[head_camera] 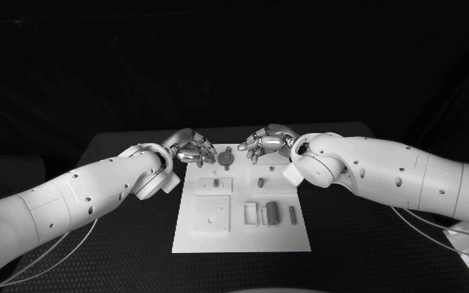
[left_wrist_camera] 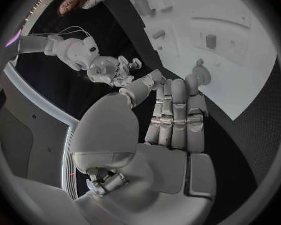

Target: Assemble the parts on the task board

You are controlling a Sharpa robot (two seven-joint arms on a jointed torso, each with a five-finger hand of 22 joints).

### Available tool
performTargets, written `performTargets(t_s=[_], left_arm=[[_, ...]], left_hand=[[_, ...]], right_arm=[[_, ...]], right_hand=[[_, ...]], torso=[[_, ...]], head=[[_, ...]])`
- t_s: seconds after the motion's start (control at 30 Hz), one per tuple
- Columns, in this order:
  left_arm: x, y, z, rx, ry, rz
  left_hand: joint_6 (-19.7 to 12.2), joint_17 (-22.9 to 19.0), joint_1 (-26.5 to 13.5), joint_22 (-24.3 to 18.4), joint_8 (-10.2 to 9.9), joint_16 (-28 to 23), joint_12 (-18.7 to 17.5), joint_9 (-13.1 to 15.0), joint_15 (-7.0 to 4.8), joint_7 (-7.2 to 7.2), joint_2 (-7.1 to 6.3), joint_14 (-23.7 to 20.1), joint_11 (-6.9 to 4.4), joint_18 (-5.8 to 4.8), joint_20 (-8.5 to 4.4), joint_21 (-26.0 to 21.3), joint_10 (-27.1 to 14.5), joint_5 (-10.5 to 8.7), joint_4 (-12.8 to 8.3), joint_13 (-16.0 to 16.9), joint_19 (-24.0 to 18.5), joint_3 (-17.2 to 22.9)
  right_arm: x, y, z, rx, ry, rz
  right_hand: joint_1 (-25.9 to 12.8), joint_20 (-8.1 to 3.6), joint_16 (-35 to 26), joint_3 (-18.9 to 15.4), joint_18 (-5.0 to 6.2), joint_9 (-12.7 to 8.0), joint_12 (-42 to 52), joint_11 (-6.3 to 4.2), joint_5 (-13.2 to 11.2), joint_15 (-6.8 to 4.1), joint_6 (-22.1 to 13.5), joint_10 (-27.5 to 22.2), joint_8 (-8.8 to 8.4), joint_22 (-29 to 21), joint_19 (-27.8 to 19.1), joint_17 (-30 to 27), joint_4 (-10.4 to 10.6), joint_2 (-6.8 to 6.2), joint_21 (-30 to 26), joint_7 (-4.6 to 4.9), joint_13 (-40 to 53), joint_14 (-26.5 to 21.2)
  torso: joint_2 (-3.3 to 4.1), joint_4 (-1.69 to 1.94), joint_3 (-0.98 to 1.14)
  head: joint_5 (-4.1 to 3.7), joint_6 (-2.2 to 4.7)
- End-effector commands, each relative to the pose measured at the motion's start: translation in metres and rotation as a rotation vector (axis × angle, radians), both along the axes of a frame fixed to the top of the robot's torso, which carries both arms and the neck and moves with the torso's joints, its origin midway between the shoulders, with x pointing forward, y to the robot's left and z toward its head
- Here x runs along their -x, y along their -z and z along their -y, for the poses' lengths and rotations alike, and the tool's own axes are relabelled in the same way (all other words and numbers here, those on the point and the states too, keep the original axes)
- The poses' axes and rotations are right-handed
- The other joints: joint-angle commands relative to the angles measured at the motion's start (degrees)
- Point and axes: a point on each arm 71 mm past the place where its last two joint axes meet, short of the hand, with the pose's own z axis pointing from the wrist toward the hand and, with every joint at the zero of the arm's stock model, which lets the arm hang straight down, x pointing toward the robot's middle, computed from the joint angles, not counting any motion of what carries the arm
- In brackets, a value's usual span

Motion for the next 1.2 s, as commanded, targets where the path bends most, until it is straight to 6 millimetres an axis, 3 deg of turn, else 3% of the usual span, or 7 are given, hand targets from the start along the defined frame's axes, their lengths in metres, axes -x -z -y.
performTargets(t_s=[0.03, 0.2, 0.27, 0.7, 1.2], left_arm=[[0.003, -0.005, 0.002, 0.030, 0.006, 0.009], [0.007, -0.009, 0.003, 0.042, 0.014, 0.015], [0.008, -0.010, 0.003, 0.045, 0.018, 0.018], [0.017, -0.016, 0.015, 0.051, 0.066, 0.033], [0.021, -0.018, 0.020, 0.056, 0.084, 0.036]], left_hand=[[0.3, 0.0, 0.3, 1.2, 0.1, -0.3, 0.2, 0.1, -0.26, 0.01, 0.78, 0.5, 0.03, 0.12, -0.06, -0.1, 0.2, 0.39, 0.1, 0.1, 0.3, -0.2], [0.3, 0.0, 0.3, 1.2, 0.2, -0.3, 0.2, 0.1, -0.27, 0.01, 0.78, 0.5, 0.02, 0.13, -0.06, -0.2, 0.2, 0.39, 0.1, 0.1, 0.3, -0.2], [0.3, 0.0, 0.3, 1.2, 0.2, -0.3, 0.2, 0.1, -0.27, 0.00, 0.78, 0.5, 0.02, 0.13, -0.06, -0.2, 0.2, 0.40, 0.1, 0.1, 0.3, -0.2], [0.3, 0.0, 0.2, 1.2, 0.2, -0.3, 0.2, 0.1, -0.28, 0.00, 0.74, 0.6, 0.02, 0.14, -0.07, -0.2, 0.2, 0.43, 0.1, 0.0, 0.3, -0.3], [0.3, 0.0, 0.1, 1.2, 0.2, -0.3, 0.2, 0.1, -0.28, 0.00, 0.76, 0.6, 0.01, 0.14, -0.07, -0.2, 0.2, 0.50, 0.1, 0.0, 0.4, -0.4]], right_arm=[[0.013, 0.013, -0.007, -0.085, 0.056, -0.283], [0.021, 0.016, -0.017, -0.099, 0.036, -0.355], [0.022, 0.017, -0.020, -0.102, 0.029, -0.369], [0.018, 0.017, -0.034, -0.141, 0.008, -0.364], [0.016, 0.017, -0.038, -0.132, -0.010, -0.347]], right_hand=[[-1.3, -0.04, 0.4, -0.1, 0.86, 0.0, -0.4, 0.00, -0.1, -0.08, 0.3, 0.4, 0.11, 0.6, 0.7, 0.1, 0.7, -0.11, -0.3, 0.02, 0.2, 0.6], [-3.1, -0.05, 0.4, -0.2, 1.10, 0.0, -0.4, -0.02, -0.1, -0.25, 0.1, 0.5, -0.03, 0.7, 1.3, 0.2, 1.8, -0.46, -0.4, 0.03, 0.5, 0.9], [-5.6, -0.15, 0.3, -0.6, 1.18, -0.1, -0.5, 0.07, -0.1, -0.27, -0.4, 0.5, -0.40, 0.8, 1.7, 0.2, 3.4, -0.65, -0.5, 0.17, 0.7, 0.9], [-9.9, -0.43, -0.3, -0.3, 1.14, -0.5, -0.8, 0.36, -0.1, -0.02, -1.6, -0.1, -1.09, 1.0, 1.7, 0.4, 5.9, -1.93, -1.2, 0.50, 1.5, 0.3], [-9.4, -0.42, -0.4, 0.0, 1.06, -0.5, -0.7, 0.35, -0.1, 0.14, -1.6, -0.3, -1.06, 1.2, 1.3, 0.5, 5.0, -1.31, -1.4, 0.50, 2.0, 0.0]], torso=[[0.04, 0.00, 0.01], [0.06, 0.03, 0.11], [0.07, 0.01, 0.14], [0.07, 0.00, 0.18], [0.03, -0.08, 0.18]], head=[[0.40, 0.11], [0.37, 0.15], [0.33, 0.16], [-0.06, 0.03], [-0.02, -0.13]])
